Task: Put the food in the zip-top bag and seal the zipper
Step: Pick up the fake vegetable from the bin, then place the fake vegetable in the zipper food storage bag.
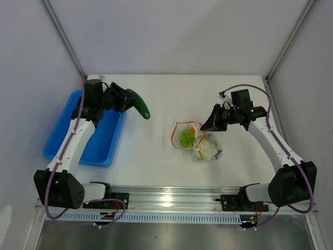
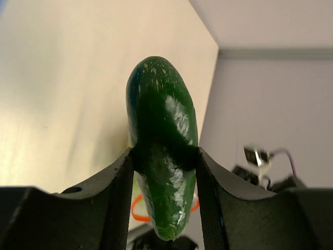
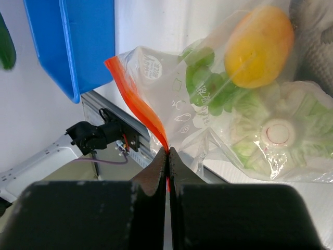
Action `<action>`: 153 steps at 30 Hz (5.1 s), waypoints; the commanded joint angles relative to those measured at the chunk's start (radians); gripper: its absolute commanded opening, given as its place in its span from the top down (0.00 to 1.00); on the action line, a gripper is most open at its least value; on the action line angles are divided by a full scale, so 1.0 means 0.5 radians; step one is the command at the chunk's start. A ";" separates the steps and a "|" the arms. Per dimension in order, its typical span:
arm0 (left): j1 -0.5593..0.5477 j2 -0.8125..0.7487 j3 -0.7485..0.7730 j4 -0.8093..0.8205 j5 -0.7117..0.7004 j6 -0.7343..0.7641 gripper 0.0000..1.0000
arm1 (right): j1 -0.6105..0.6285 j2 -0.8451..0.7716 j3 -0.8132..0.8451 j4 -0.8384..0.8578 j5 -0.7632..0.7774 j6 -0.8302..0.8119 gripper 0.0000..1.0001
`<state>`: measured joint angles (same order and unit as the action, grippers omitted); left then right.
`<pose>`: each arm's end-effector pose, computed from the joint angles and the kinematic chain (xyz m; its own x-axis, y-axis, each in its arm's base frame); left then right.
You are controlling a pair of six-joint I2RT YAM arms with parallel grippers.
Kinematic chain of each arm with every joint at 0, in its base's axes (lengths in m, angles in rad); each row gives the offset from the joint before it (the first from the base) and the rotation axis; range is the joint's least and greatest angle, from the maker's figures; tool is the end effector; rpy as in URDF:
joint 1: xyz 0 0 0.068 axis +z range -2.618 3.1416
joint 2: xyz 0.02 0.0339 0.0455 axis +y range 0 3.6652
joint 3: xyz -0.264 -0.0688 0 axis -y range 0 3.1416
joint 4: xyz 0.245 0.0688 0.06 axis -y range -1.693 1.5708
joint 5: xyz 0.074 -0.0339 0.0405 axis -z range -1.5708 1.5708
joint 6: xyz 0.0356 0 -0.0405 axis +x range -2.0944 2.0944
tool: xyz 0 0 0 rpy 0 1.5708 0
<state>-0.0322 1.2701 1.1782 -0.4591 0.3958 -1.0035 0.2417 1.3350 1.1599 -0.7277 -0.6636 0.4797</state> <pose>0.2817 -0.0228 0.3470 -0.5831 -0.7598 -0.2876 -0.2489 0.5041 -0.8270 0.2600 0.0867 0.3065 -0.9342 0.1442 -0.3263 -0.1441 0.6843 0.7149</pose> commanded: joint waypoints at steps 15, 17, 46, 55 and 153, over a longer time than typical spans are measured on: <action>-0.868 -0.304 -0.203 0.685 -0.178 -0.113 0.99 | -0.008 0.054 0.098 0.363 -0.372 0.767 1.00; -0.905 -0.261 -0.181 0.679 -0.236 -0.095 0.99 | -0.002 0.036 0.086 0.485 -0.388 0.929 1.00; -1.123 0.202 -0.012 0.569 -0.534 0.157 0.99 | 0.259 0.045 0.046 1.019 -0.366 1.608 1.00; -1.261 0.230 -0.012 0.415 -0.531 0.227 1.00 | 0.229 0.042 -0.025 1.096 -0.376 1.676 1.00; -0.936 1.065 0.711 -0.680 -0.101 -0.374 0.99 | 0.336 0.174 0.368 0.474 -0.403 0.768 1.00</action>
<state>-0.4999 1.7870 1.5021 -0.7780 0.4427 -1.2297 0.3927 1.4250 1.2682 -0.5266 -0.7784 0.8585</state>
